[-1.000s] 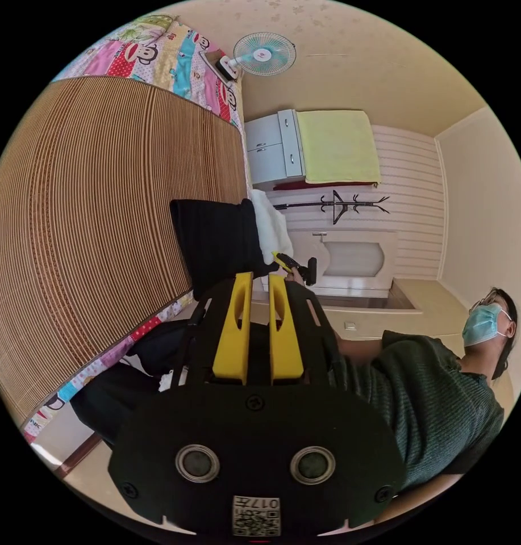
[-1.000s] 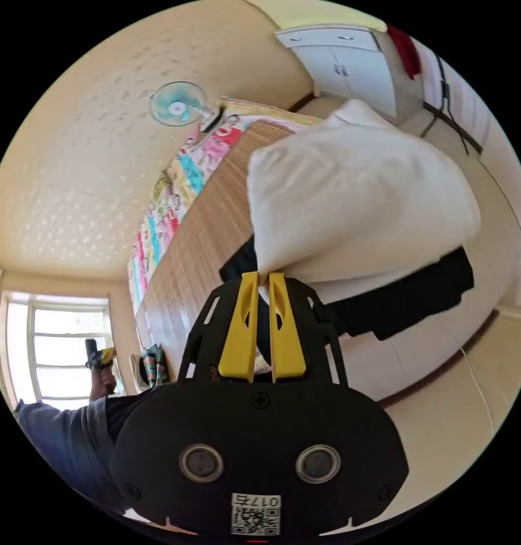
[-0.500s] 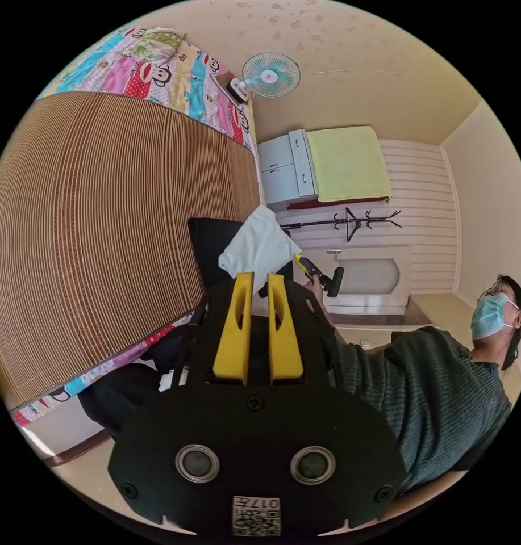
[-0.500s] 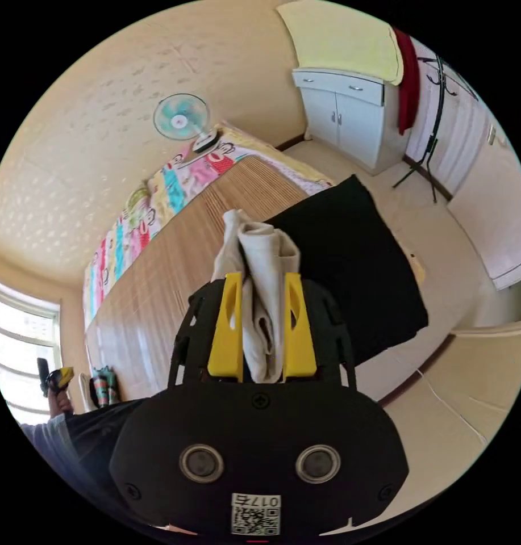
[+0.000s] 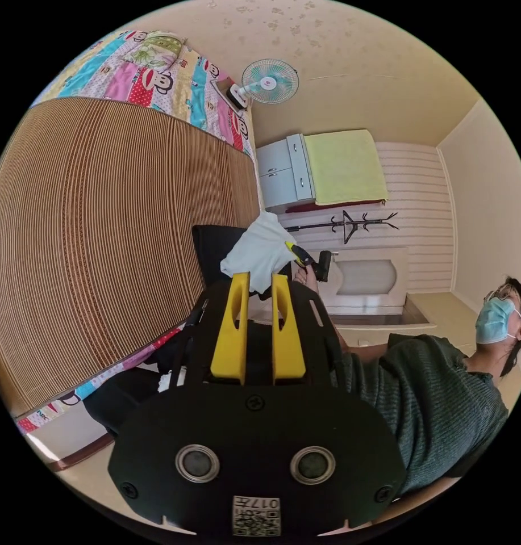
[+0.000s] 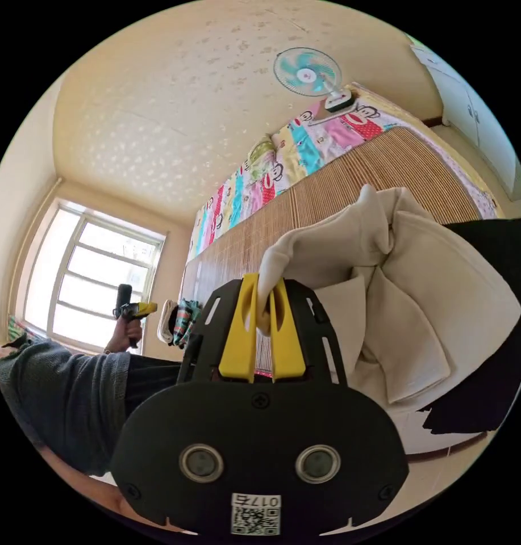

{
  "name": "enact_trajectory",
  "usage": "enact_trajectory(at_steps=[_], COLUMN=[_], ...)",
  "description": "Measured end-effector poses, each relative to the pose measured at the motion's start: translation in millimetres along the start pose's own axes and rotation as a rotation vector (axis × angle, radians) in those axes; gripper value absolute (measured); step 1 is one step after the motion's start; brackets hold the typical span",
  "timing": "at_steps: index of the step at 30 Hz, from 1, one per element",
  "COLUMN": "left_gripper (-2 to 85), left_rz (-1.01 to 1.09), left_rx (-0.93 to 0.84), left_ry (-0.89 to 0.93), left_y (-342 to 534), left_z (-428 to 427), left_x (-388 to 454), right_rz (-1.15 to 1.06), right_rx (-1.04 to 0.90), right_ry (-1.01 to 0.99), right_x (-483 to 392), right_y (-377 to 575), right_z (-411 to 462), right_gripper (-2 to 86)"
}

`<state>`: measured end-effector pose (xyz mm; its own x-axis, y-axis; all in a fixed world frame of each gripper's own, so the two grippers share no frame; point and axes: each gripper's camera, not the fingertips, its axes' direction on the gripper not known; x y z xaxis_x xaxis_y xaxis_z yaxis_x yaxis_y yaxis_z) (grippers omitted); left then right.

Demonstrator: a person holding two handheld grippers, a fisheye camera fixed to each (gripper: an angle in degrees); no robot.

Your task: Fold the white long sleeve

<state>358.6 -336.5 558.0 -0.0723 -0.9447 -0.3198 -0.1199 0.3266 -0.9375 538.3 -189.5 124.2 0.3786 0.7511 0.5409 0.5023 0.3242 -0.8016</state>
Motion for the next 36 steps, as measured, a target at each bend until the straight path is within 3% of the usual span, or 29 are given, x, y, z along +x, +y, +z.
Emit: enact_trajectory(at_steps=[3,8,10,12,16,24,26,30,32,34,36], left_gripper=[9.4,14.5,18.8,20.3,21.1,13.7,9.2,2.9,2.1,1.5,1.1], left_rz=[0.072,0.122,0.066,-0.068,-0.321,-0.442,-0.402,-0.006,0.176,0.369,0.574], left_rx=[-0.035,-0.161,-0.27,-0.394,-0.464,-0.358,-0.373,-0.205,-0.079,0.087,0.167], left_ry=[0.027,-0.093,-0.178,-0.112,0.103,-0.004,-0.019,0.12,0.278,0.58,0.808], left_y=[-29.5,-85.2,-103.9,-106.5,-59.6,55.7,75.3,109.8,126.7,145.4,156.1], left_z=[3.1,7.9,6.7,7.1,-21.3,-134.1,-149.7,-226.1,-274.1,-333.3,-369.0], left_x=[27.7,49.0,17.0,-31.5,-128.8,-199.1,-204.1,-172.6,-156.6,-143.7,-120.2], right_rz=[-0.222,-0.496,-0.541,-0.595,-0.613,-0.718,-0.727,-0.734,-0.732,-0.741,-0.837], right_rx=[-0.088,-0.314,-0.372,-0.508,-0.642,-0.678,-0.643,-0.385,-0.244,-0.122,0.014], right_ry=[0.011,-0.061,-0.02,0.01,-0.072,-0.029,0.021,0.075,0.008,-0.124,-0.349], right_x=[-98.4,-212.2,-237.3,-258.7,-286.0,-366.0,-384.3,-426.6,-442.9,-450.9,-442.4], right_y=[6.0,36.2,54.9,83.4,132.6,216.3,231.5,245.1,242.9,239.9,244.2], right_z=[45.5,149.6,191.1,249.9,319.2,408.5,416.2,379.7,345.5,308.4,263.5], right_gripper=[0.7,0.2,0.1,0.0,0.0,0.1,0.1,0.4,0.6,0.9,1.3])
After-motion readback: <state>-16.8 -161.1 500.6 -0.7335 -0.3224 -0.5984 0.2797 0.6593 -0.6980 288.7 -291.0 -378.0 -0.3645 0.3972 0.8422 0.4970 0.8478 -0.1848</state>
